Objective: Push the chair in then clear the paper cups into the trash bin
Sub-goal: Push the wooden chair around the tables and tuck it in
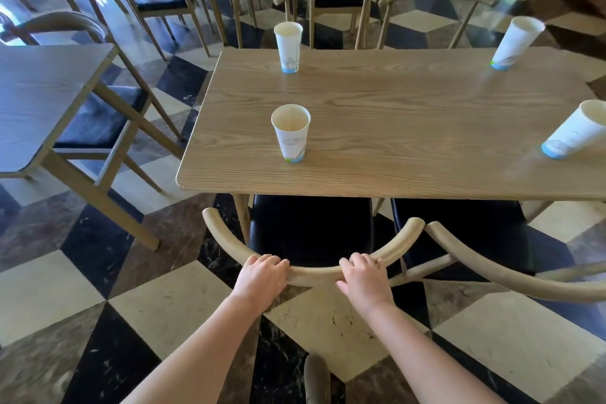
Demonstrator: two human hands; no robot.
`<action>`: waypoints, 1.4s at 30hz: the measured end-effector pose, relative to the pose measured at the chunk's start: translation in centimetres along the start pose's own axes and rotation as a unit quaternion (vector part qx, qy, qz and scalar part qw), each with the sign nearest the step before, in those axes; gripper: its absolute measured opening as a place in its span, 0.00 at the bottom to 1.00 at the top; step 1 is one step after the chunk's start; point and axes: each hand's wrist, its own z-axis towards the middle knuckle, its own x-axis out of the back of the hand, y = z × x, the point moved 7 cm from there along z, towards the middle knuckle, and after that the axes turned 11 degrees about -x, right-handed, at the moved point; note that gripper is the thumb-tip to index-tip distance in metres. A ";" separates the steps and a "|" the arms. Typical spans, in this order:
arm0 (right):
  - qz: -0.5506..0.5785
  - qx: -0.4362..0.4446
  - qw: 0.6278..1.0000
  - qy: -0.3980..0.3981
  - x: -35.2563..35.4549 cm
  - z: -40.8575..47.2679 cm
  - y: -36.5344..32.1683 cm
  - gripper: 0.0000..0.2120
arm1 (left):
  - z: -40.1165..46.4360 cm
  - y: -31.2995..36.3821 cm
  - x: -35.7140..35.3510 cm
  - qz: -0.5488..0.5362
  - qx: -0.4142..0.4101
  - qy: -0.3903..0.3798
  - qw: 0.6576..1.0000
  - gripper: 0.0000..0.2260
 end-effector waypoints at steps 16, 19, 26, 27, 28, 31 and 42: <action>0.015 0.176 0.980 0.087 4.6 -0.3 -13.3 0.12 | -8.3 -3.3 5.2 0.003 0.139 0.130 0.982 0.08; 0.011 0.210 0.973 0.094 4.8 -0.2 -17.3 0.11 | -11.5 -6.5 6.0 0.010 0.205 0.147 0.968 0.08; 0.027 0.255 0.961 0.102 4.6 1.2 -28.2 0.10 | -18.0 -14.7 6.8 -0.004 0.264 0.201 0.943 0.16; 0.028 0.250 0.963 0.096 4.5 1.6 -29.9 0.10 | -18.8 -16.1 7.0 -0.005 0.261 0.205 0.943 0.17; 0.029 0.243 0.965 0.096 4.5 1.9 -31.5 0.09 | -19.5 -17.7 7.3 -0.005 0.261 0.204 0.944 0.17; 0.042 0.220 0.969 0.098 4.8 2.8 -36.5 0.09 | -21.8 -22.8 8.6 0.004 0.261 0.202 0.944 0.17; 0.068 0.174 0.977 0.104 5.9 6.7 -50.2 0.11 | -25.1 -37.3 12.7 0.014 0.209 0.183 0.960 0.18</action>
